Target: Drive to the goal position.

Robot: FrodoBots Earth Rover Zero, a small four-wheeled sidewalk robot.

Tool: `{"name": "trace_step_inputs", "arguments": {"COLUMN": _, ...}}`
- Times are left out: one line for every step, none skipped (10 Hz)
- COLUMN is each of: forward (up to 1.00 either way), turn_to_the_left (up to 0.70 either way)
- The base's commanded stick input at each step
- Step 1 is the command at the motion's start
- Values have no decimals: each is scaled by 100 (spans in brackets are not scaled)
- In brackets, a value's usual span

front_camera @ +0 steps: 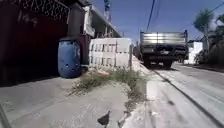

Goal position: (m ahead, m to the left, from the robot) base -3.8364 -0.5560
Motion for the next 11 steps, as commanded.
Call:
{"name": "trace_step_inputs", "arguments": {"forward": 0, "turn_to_the_left": -70}}
{"name": "trace_step_inputs", "arguments": {"forward": 0, "turn_to_the_left": -70}}
{"name": "trace_step_inputs", "arguments": {"forward": 0, "turn_to_the_left": -70}}
{"name": "trace_step_inputs", "arguments": {"forward": 0, "turn_to_the_left": -70}}
{"name": "trace_step_inputs", "arguments": {"forward": 0, "turn_to_the_left": -70}}
{"name": "trace_step_inputs", "arguments": {"forward": 0, "turn_to_the_left": -70}}
{"name": "trace_step_inputs", "arguments": {"forward": 0, "turn_to_the_left": -70}}
{"name": "trace_step_inputs", "arguments": {"forward": 0, "turn_to_the_left": -70}}
{"name": "trace_step_inputs", "arguments": {"forward": 0, "turn_to_the_left": -70}}
{"name": "trace_step_inputs", "arguments": {"forward": 0, "turn_to_the_left": -70}}
{"name": "trace_step_inputs", "arguments": {"forward": 0, "turn_to_the_left": -70}}
